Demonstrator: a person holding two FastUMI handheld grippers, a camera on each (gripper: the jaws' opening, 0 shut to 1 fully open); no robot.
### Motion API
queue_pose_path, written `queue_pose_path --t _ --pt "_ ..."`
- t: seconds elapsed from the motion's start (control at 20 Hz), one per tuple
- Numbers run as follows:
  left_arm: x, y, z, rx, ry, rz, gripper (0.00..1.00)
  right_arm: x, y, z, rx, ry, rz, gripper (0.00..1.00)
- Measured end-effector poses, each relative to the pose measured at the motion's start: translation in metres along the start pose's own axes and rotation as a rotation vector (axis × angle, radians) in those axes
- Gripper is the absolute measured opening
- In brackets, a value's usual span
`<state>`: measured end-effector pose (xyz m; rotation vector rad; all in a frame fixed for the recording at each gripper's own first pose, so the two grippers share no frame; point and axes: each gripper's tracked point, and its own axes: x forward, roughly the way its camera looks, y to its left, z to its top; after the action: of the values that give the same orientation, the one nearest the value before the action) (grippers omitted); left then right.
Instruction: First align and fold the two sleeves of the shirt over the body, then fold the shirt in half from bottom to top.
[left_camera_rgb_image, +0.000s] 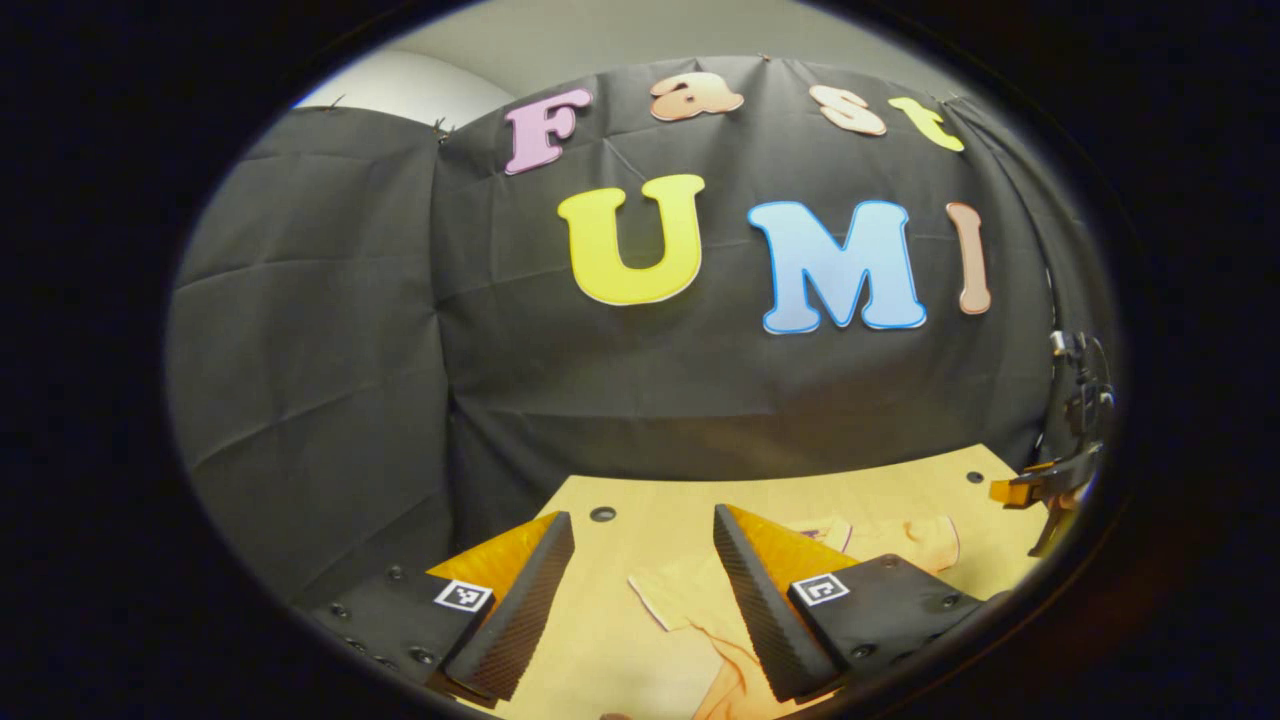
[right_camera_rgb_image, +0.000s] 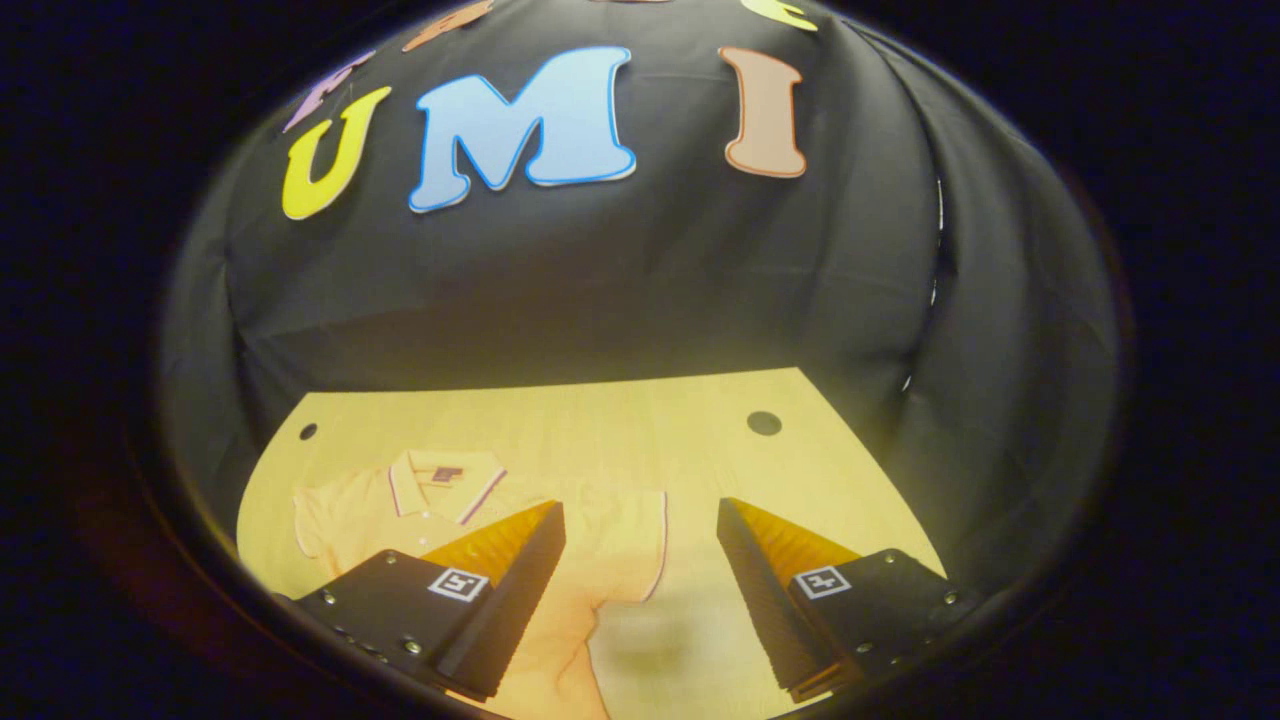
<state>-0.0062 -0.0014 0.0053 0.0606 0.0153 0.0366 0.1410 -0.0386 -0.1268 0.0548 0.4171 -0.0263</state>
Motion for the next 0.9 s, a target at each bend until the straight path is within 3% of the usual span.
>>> queue_pose_path --t 0.6,0.8,0.9 --pt "-0.01 0.027 -0.015 -0.024 0.048 0.115 0.93 0.098 -0.022 -0.111 -0.004 0.332 -0.052 0.96" --pt "-0.014 0.03 -0.017 -0.026 0.059 0.141 0.94 0.105 -0.027 -0.131 -0.011 0.381 -0.066 0.95" --pt "-0.015 0.031 -0.018 -0.029 0.064 0.148 0.95 0.109 -0.018 -0.133 0.013 0.365 -0.035 0.96"
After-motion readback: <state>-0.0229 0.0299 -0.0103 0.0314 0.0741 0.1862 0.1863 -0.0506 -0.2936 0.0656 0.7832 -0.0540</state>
